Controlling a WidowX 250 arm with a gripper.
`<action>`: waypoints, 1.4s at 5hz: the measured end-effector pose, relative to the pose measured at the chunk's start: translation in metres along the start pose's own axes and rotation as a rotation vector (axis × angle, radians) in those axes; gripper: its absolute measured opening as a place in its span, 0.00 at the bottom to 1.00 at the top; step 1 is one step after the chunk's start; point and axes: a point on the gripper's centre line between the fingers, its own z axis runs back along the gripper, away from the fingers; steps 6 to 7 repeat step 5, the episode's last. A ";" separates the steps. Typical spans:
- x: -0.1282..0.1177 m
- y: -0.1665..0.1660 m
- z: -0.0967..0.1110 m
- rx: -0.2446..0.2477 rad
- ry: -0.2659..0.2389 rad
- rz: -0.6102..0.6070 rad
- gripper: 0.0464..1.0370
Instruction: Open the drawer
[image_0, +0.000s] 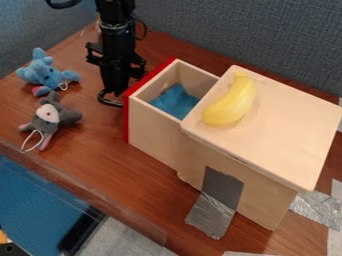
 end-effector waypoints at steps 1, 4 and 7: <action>0.005 0.005 0.005 0.000 -0.020 0.029 0.35; 0.015 0.009 0.052 -0.016 -0.109 0.025 0.97; 0.012 0.011 0.065 -0.023 -0.111 -0.001 0.96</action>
